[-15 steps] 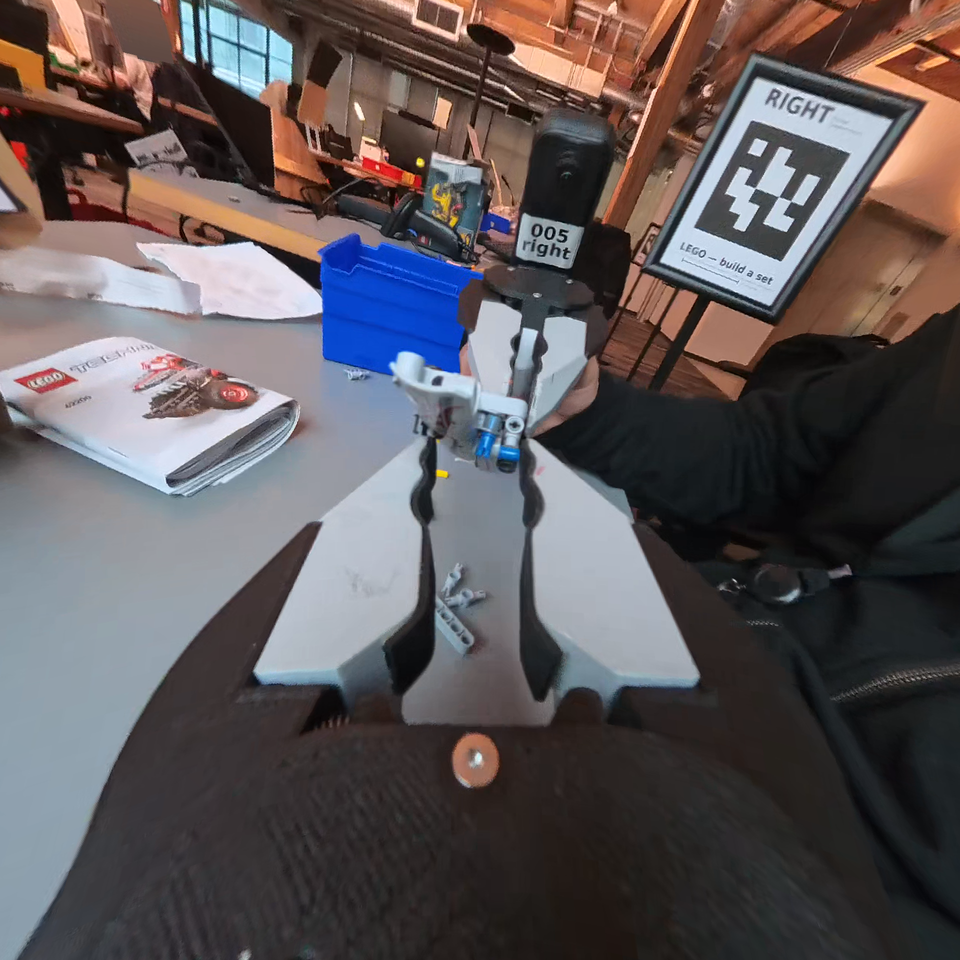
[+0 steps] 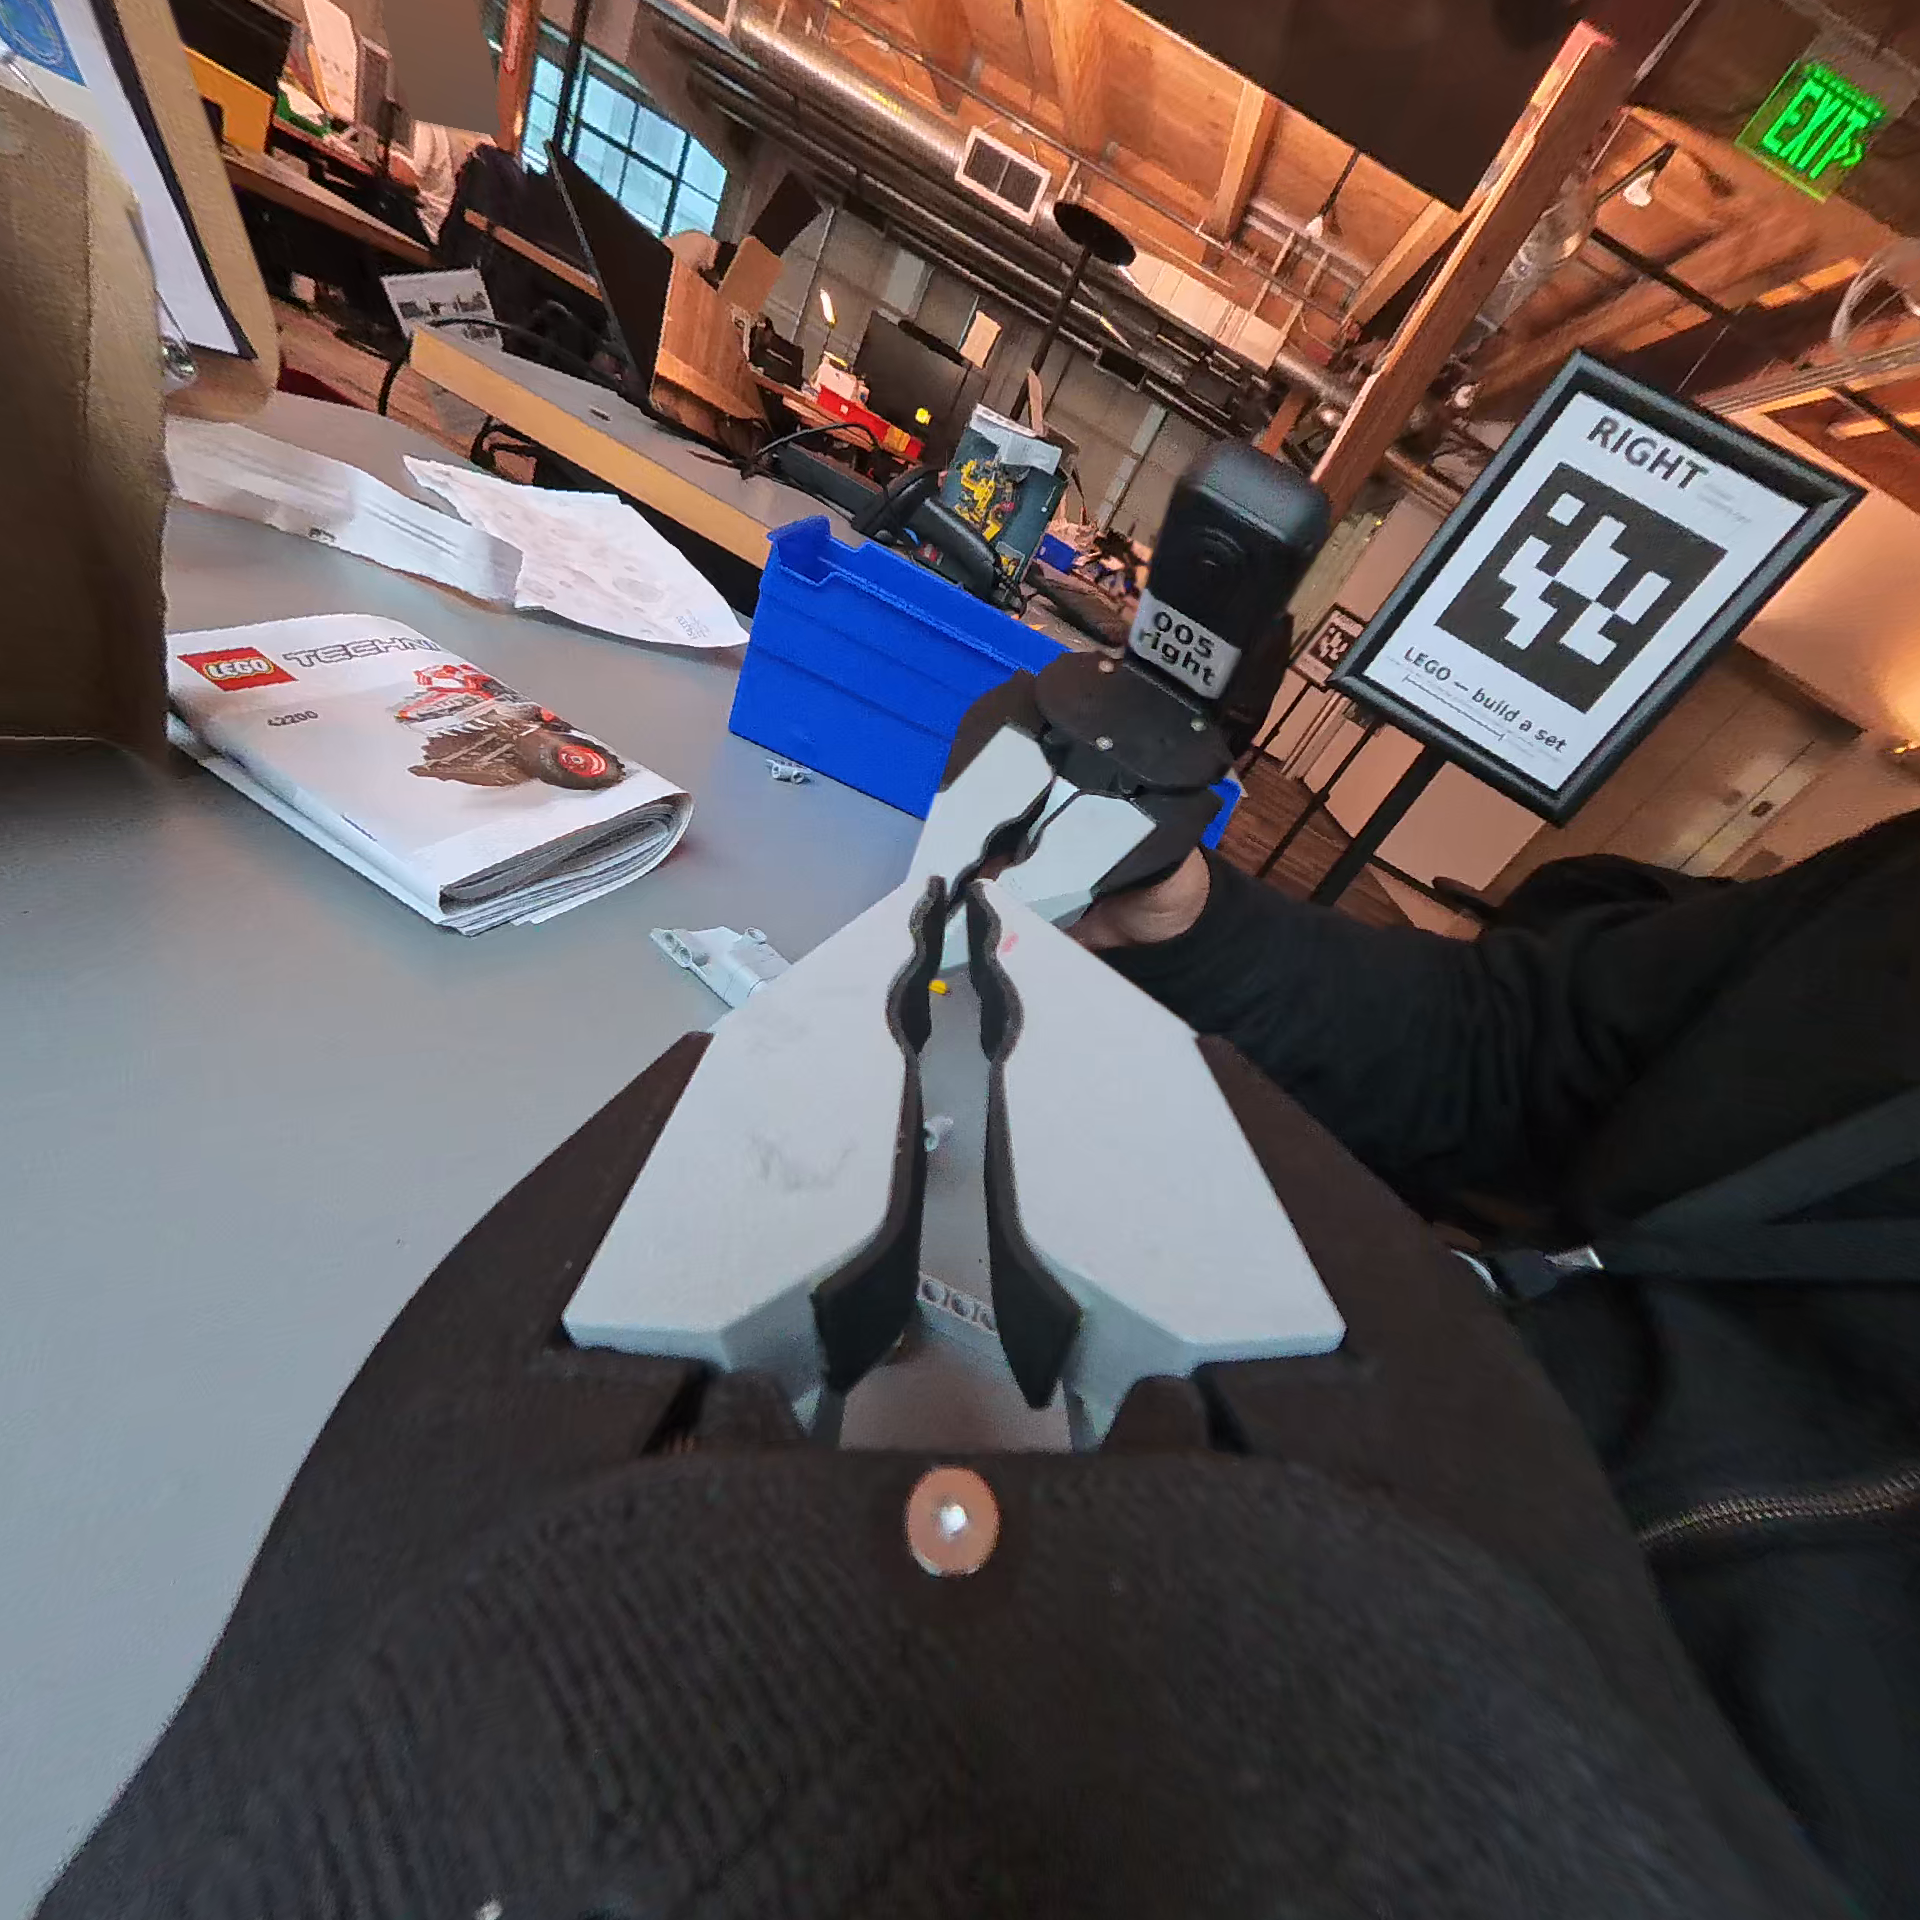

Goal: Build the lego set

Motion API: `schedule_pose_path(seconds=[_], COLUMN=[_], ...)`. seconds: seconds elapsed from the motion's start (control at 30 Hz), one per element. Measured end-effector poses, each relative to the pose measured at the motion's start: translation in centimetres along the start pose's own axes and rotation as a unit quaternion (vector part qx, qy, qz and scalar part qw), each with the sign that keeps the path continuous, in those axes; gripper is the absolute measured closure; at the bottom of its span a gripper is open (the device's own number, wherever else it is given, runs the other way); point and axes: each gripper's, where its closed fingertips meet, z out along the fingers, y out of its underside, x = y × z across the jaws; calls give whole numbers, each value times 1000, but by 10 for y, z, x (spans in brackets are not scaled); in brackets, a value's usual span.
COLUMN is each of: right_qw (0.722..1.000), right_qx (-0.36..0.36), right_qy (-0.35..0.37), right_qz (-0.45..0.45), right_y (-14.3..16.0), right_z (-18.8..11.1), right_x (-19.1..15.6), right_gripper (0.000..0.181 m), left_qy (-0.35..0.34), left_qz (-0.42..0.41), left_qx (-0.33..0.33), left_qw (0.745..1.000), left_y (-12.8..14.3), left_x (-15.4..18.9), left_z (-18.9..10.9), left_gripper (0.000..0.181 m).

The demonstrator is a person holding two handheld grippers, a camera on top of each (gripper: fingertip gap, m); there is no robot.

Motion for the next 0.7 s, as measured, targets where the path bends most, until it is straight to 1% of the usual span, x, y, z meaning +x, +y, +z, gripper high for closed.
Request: schedule_pose_path(seconds=[0.07,0.13,0.23,0.37,0.53,0.7], right_qw=[999,997,998,997,997,997], right_qx=[-6,-8,-5,-10,-18,9], right_qy=[26,68,59,79,67,67], right_qz=[-19,-24,3,-25,-33,-41], right_y=[3,7,9,8,11,3], right_z=[-3,-6,-5,-3,2,-3], right_x=[8,26,29,30,28,27], right_gripper=[181,181,181,181,181,181], left_qy=[-11,-15,-14,-12,-2,10], left_qz=[2,12,23,34,22,36], left_qx=[-3,-8,-10,-6,-8,-23], left_qw=[1000,1000,1000,999,1000,999], left_y=[1,2,3,3,3,8], left_x=[-2,-2,1,5,5,11], left_z=[1,2,2,-1,0,3], left_gripper=[180,181,180,180,181,181])
